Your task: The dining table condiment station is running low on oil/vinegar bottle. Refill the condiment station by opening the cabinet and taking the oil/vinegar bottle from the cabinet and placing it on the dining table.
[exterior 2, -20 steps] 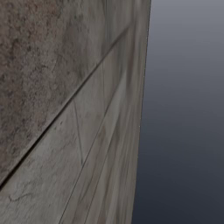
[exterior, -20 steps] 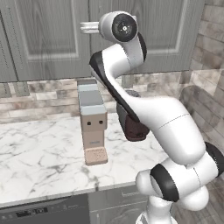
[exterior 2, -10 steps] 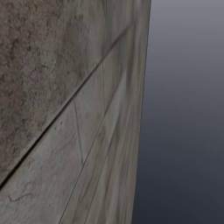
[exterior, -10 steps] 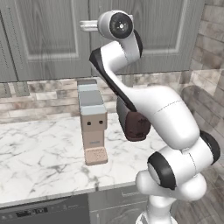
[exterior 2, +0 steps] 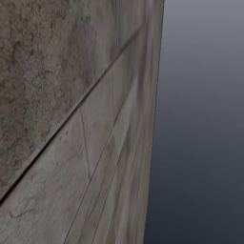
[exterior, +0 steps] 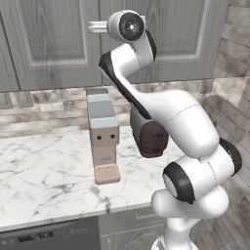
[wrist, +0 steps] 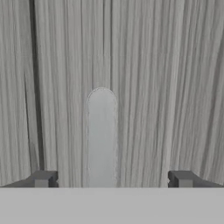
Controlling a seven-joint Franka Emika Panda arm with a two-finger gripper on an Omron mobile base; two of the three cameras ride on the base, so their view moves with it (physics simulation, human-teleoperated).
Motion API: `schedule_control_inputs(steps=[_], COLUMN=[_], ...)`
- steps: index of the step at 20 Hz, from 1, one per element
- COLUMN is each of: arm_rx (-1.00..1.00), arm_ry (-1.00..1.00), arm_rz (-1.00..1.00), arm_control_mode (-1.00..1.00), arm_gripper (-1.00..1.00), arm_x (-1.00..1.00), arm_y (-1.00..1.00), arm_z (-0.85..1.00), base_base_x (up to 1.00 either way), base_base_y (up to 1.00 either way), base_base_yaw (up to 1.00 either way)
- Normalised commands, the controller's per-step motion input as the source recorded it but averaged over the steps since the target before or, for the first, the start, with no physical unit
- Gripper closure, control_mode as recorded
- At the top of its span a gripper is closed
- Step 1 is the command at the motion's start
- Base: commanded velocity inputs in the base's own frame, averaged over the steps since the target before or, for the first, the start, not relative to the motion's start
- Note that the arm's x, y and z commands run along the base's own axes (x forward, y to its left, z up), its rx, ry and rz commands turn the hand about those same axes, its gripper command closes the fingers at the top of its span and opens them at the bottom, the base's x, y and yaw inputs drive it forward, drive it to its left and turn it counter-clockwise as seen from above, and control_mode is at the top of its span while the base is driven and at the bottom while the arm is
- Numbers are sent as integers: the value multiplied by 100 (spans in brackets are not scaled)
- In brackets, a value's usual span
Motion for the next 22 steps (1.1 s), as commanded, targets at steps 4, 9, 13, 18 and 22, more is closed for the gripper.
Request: schedule_control_inputs(steps=[4,9,13,18,22], arm_rx=[0,0,0,0,0], arm_ry=[0,0,-2,0,0], arm_rz=[0,0,-1,-1,0], arm_control_mode=[-100,-100,-100,-100,-100], arm_gripper=[100,100,100,100,100], arm_x=[44,31,26,31,23], arm_y=[3,4,13,18,14], arm_z=[0,0,0,0,0], base_base_x=[0,0,0,0,0], base_base_y=[0,0,0,0,0], base_base_yaw=[0,0,0,0,0])
